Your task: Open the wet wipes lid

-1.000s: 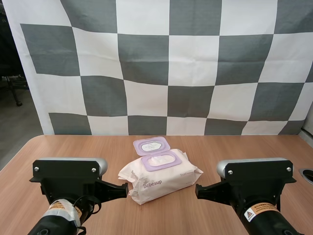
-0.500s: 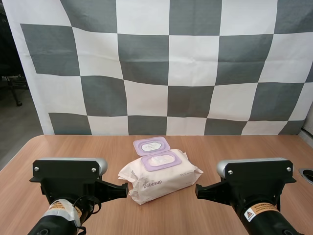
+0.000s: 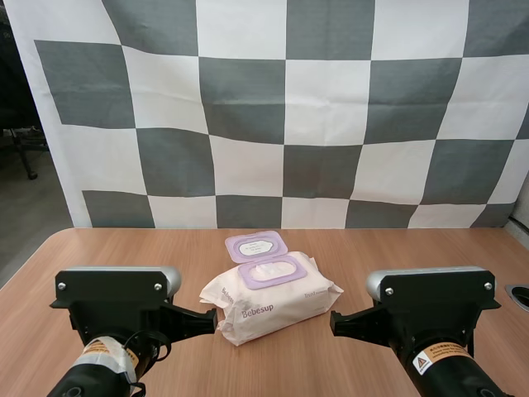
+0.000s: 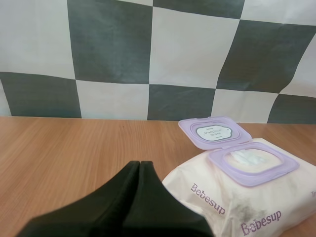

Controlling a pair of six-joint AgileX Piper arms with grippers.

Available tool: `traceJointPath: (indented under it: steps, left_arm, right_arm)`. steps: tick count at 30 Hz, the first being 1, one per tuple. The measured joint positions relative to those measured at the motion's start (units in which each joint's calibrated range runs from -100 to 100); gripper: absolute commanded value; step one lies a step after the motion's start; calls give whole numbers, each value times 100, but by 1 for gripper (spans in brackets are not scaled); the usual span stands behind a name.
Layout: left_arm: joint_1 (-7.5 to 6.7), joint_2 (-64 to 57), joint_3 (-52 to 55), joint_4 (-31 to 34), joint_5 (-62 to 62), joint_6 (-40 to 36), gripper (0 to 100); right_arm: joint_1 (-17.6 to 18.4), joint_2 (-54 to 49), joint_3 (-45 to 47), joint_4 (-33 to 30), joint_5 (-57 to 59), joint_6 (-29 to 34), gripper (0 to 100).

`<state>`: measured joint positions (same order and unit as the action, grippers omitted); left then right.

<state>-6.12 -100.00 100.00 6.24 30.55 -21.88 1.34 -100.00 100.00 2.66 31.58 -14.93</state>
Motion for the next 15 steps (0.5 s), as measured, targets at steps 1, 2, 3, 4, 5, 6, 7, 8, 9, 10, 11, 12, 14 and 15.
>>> traceJointPath:
  steps: [1, 2, 3, 4, 5, 6, 7, 8, 9, 10, 11, 12, 14, 15]
  left_arm:
    - [0, 0, 0, -14, 28, -29, 0]
    - [0, 0, 0, -14, 44, -71, 0]
    - [0, 0, 0, -14, 44, -96, 0]
    - [0, 0, 0, -14, 55, -109, 0]
    - [0, 0, 0, -14, 55, -109, 0]
    - [0, 0, 0, -14, 55, -109, 0]
    - [0, 0, 0, -14, 55, -109, 0]
    - [0, 0, 0, -14, 55, -109, 0]
    - [0, 0, 0, -14, 55, -109, 0]
    - [0, 0, 0, -14, 55, -109, 0]
    - [0, 0, 0, -14, 55, -109, 0]
    - [0, 0, 0, -14, 55, -109, 0]
    - [0, 0, 0, -14, 55, -109, 0]
    - [0, 0, 0, -14, 55, -109, 0]
  right_arm:
    - [0, 0, 0, 0, 0, 0, 0]
    - [0, 0, 0, 0, 0, 0, 0]
    - [0, 0, 0, 0, 0, 0, 0]
    - [0, 0, 0, 0, 0, 0, 0]
    - [0, 0, 0, 0, 0, 0, 0]
    - [0, 0, 0, 0, 0, 0, 0]
    - [0, 0, 0, 0, 0, 0, 0]
    - [0, 0, 0, 0, 0, 0, 0]
    - [0, 0, 0, 0, 0, 0, 0]
    - [0, 0, 0, 0, 0, 0, 0]
    - [0, 0, 0, 0, 0, 0, 0]
    - [0, 0, 0, 0, 0, 0, 0]
    - [0, 0, 0, 0, 0, 0, 0]
    - [0, 0, 0, 0, -11, 0, 0]
